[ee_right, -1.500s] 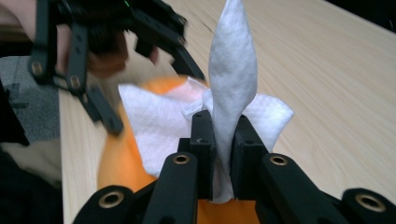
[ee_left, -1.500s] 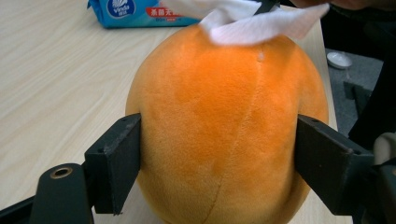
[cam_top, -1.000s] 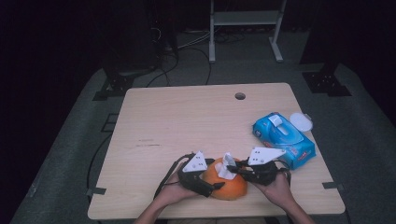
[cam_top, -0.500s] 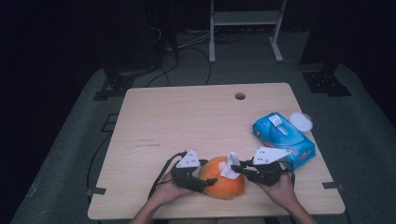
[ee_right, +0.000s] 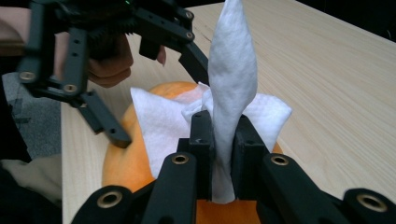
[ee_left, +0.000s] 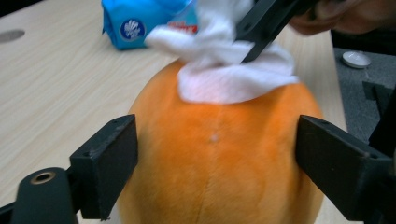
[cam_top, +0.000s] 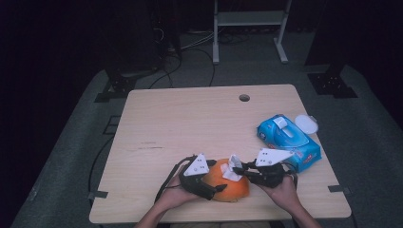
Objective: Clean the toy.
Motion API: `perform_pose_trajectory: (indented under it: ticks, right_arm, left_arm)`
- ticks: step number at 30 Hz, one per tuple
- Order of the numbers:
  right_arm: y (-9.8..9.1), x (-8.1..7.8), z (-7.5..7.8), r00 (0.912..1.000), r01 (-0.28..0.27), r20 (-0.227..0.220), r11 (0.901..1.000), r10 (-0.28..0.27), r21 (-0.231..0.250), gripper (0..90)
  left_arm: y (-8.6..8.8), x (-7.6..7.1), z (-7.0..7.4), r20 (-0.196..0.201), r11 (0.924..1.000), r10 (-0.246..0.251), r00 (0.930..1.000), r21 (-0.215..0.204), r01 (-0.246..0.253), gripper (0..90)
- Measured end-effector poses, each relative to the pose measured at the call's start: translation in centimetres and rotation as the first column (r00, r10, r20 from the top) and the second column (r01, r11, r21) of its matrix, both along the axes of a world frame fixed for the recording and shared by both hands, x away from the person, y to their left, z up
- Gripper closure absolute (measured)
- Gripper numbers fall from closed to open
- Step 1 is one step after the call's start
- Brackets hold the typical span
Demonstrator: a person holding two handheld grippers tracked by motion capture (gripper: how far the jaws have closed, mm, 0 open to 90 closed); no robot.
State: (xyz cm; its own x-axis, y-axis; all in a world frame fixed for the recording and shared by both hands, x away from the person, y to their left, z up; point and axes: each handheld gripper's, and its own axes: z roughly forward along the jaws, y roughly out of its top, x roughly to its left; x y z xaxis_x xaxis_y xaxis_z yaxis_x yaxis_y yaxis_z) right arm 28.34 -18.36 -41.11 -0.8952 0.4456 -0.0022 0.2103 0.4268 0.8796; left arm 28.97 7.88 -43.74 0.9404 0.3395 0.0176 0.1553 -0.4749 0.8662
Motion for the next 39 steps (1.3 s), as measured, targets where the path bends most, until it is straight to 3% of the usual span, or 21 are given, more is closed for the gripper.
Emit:
perform_pose_trajectory:
  ticks: [3,6,7,10,12,14,15,16,17,19,22,27,29,34,39]
  right_arm:
    - [0.0,-0.2,0.0,0.9998,-0.017,-0.009,0.9998,0.017,0.011,79.6]
    - [-0.1,-0.1,-0.1,0.9997,-0.018,-0.016,0.9997,0.019,0.016,79.6]
    - [-0.4,0.1,-0.3,0.9994,-0.013,-0.033,0.9996,0.014,0.026,79.5]
    - [-1.1,0.5,-0.7,0.9982,0.001,-0.059,0.9995,0.001,0.031,79.4]
    - [-1.5,0.7,-0.9,0.9968,0.007,-0.079,0.9993,-0.004,0.037,79.4]
    - [-1.5,0.8,-1.0,0.9968,0.014,-0.079,0.9992,-0.011,0.038,79.4]
    - [-1.5,0.8,-1.0,0.997,0.014,-0.077,0.999,-0.011,0.042,79.4]
    - [-1.5,0.8,-1.0,0.997,0.014,-0.077,0.999,-0.011,0.042,79.4]
    - [-1.3,0.9,-0.8,0.9973,0.011,-0.073,0.9988,-0.008,0.047,79.3]
    - [-1.0,0.9,-0.6,0.9985,0.007,-0.054,0.9992,-0.005,0.038,79.4]
    - [-1.0,1.0,-0.6,0.9983,0.005,-0.058,0.9987,-0.002,0.051,79.4]
    - [-1.2,0.7,-0.8,0.9964,-0.003,-0.084,0.9981,0.008,0.061,79.3]
    - [-0.9,0.2,-0.7,0.9971,-0.021,-0.071,0.998,0.025,0.059,79.3]
    - [-0.1,0.0,-0.5,0.9978,-0.045,-0.046,0.9977,0.047,0.05,79.7]
    - [-0.9,1.4,-1.1,0.9971,0.012,-0.075,0.9987,-0.009,0.049,79.7]
  left_arm:
    - [0.9,0.2,-0.3,-0.023,0.9997,0.01,0.9997,0.023,-0.009,23.5]
    - [1.4,0.4,-0.4,-0.047,0.9997,0.019,0.9987,0.019,-0.018,25.5]
    - [1.8,0.6,-0.6,-0.073,0.9995,0.031,0.9968,0.009,-0.031,25.8]
    - [2.0,0.8,-0.6,-0.085,0.9995,0.032,0.9959,0.001,-0.032,25.7]
    - [1.7,0.8,-0.5,-0.083,0.9996,0.028,0.9962,-0.009,-0.028,22.0]
    - [1.2,0.8,-0.2,-0.066,0.9994,0.02,0.9976,-0.028,-0.022,11.4]
    - [0.7,0.6,0.1,-0.039,0.9992,0.002,0.9992,-0.04,-0.003,9.8]
    - [0.7,0.6,0.1,-0.039,0.9992,0.002,0.9992,-0.04,-0.003,9.8]
    - [0.1,0.4,0.0,-0.008,0.9998,0.002,1.0,-0.019,-0.002,10.6]
    - [0.3,0.4,-0.1,-0.002,0.9999,0.006,1.0,-0.01,-0.006,16.4]
    - [0.7,0.5,-0.2,-0.02,0.9997,0.024,0.9995,0.0,-0.024,22.6]
    - [2.1,1.1,-0.5,-0.079,0.9975,0.071,0.9943,0.0,-0.071,24.6]
    - [2.3,1.2,-0.6,-0.094,0.9969,0.076,0.9926,-0.01,-0.078,24.7]
    - [2.5,1.1,-0.7,-0.093,0.9971,0.071,0.9931,-0.019,-0.073,25.9]
    - [2.5,1.0,-0.8,-0.092,0.9983,0.049,0.9946,-0.027,-0.052,27.1]
